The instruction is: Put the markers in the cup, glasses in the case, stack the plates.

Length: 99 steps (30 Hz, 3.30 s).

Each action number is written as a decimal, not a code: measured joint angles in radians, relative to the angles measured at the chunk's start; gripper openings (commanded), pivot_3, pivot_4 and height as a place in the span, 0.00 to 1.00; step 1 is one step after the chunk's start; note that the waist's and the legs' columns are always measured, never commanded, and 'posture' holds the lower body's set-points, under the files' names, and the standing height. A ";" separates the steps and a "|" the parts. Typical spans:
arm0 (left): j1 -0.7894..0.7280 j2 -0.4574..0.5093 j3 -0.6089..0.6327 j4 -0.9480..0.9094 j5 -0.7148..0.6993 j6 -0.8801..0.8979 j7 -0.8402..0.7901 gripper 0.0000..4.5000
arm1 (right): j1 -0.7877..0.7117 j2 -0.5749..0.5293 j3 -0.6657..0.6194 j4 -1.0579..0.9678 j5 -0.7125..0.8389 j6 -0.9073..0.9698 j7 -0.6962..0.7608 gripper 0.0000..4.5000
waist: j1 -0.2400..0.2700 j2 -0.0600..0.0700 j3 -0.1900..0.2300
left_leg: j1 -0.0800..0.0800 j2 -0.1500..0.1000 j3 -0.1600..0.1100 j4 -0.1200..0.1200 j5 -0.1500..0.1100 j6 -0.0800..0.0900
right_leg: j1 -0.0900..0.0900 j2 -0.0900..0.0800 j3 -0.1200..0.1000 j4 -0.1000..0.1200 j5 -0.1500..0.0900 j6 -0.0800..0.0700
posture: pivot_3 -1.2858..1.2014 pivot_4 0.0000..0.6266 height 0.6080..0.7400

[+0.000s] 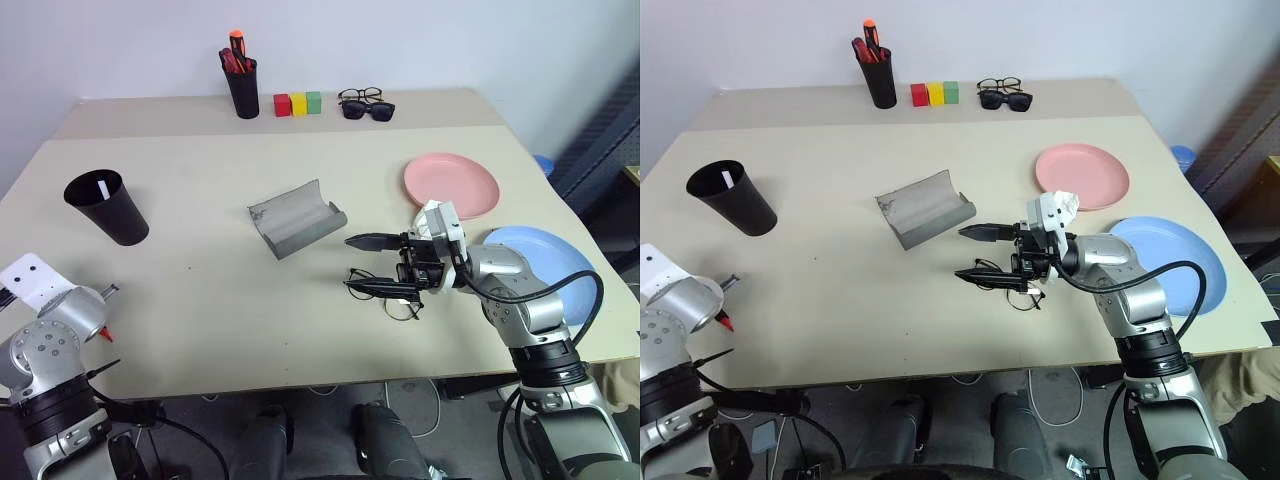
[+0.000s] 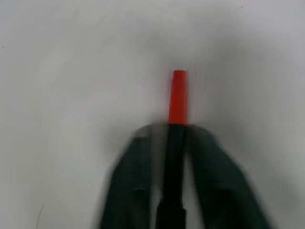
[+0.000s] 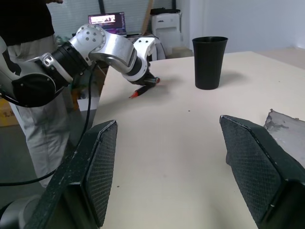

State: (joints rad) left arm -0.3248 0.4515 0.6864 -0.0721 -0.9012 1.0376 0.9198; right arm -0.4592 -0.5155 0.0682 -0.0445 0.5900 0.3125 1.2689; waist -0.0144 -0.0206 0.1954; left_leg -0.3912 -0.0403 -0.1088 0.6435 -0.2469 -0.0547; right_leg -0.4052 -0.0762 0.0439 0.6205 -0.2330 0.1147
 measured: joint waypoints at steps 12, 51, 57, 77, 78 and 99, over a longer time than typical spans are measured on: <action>0.204 0.104 -0.202 -0.571 -0.086 0.015 -0.503 0.01 | -0.003 -0.004 -0.012 -0.001 -0.002 -0.002 -0.028 0.77 | 0.006 0.000 0.001 | -0.002 0.000 0.000 0.000 0.000 -0.001 | 0.000 -0.001 0.000 -0.003 0.000 -0.001 | 0.52 0.24 1.00; -0.463 0.187 -0.554 1.013 1.101 -1.638 -0.541 0.01 | -0.019 0.035 -0.044 -0.003 -0.052 -0.055 -0.182 0.77 | 0.000 0.001 0.001 | -0.002 0.000 0.002 -0.012 0.001 0.000 | -0.007 -0.002 0.000 -0.003 0.003 0.006 | 0.52 0.24 1.00; -0.451 0.172 -0.552 1.039 1.097 -1.651 -0.542 0.01 | -0.019 0.028 -0.045 -0.003 -0.044 -0.048 -0.182 0.77 | 0.001 0.001 0.001 | -0.001 0.000 0.002 -0.012 0.001 0.000 | -0.006 -0.002 -0.001 -0.002 0.003 0.006 | 0.52 0.24 1.00; -0.293 0.127 -0.634 0.112 0.424 -0.540 -1.217 0.47 | 0.131 -0.091 -0.169 -0.155 -0.012 0.048 -0.254 0.77 | 0.002 0.001 0.000 | 0.000 -0.001 0.000 -0.011 0.001 0.000 | -0.003 -0.002 -0.001 -0.002 0.002 0.007 | 0.52 0.24 1.00; -0.307 0.126 -0.653 0.085 0.396 -0.479 -1.252 0.47 | 0.150 -0.097 -0.181 -0.169 -0.007 0.055 -0.262 0.77 | 0.000 0.001 0.000 | 0.000 -0.001 0.000 -0.011 0.001 0.000 | -0.003 -0.002 -0.001 -0.002 0.002 0.007 | 0.52 0.24 1.00; -0.633 0.033 -1.113 0.367 0.570 0.031 -1.590 0.18 | 0.388 -0.133 -0.353 -0.414 0.049 0.106 -0.459 0.77 | -0.018 0.001 0.001 | 0.000 0.001 0.000 -0.011 0.005 0.000 | -0.004 0.002 0.001 -0.002 0.002 0.006 | 0.52 0.24 1.00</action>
State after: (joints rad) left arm -0.9581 0.4845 -0.4267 0.2951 -0.3309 1.0688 -0.6707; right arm -0.0716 -0.6481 -0.2846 -0.4587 0.6386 0.4181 0.8100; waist -0.0328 -0.0196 0.1961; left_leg -0.3914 -0.0394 -0.1091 0.6325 -0.2421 -0.0550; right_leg -0.4089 -0.0741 0.0451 0.6187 -0.2307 0.1206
